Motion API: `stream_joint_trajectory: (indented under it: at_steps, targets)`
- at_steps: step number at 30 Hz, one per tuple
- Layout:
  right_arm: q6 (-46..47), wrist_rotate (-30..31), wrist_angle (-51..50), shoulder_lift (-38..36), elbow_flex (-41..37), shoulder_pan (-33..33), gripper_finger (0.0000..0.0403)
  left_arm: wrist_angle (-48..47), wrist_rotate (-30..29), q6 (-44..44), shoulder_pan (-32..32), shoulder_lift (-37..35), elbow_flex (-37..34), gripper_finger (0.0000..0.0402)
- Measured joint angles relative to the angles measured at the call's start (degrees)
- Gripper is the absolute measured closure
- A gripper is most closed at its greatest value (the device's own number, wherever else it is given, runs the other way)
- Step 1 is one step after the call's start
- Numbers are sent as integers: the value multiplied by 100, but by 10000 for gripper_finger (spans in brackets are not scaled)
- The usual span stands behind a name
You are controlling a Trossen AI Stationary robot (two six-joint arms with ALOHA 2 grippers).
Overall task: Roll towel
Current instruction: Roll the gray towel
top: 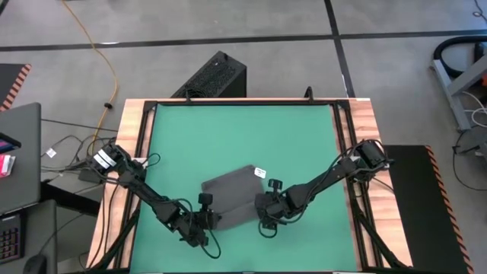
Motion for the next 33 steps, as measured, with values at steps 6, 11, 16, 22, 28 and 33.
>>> stream_joint_trajectory:
  at_steps: [6,11,16,22,28,33]
  targets:
    - [-4,159,-479,-363,-18,109,271,-14,15,11,2,2,-2,401]
    - [-30,223,-908,-566,-17,141,264,-29,11,21,0,3,-2,401]
    - [-594,1167,-968,-778,-18,285,271,-37,14,22,-2,4,-4,401]
    - [-1596,1765,-121,-1250,-116,861,325,-66,16,-17,-2,7,-4,401]
    - [-2698,1355,2664,-1639,-1453,1082,389,-63,13,3,-2,9,-4,401]
    - [-2856,803,4277,-1737,-2324,563,391,-44,13,2,-2,9,-4,401]
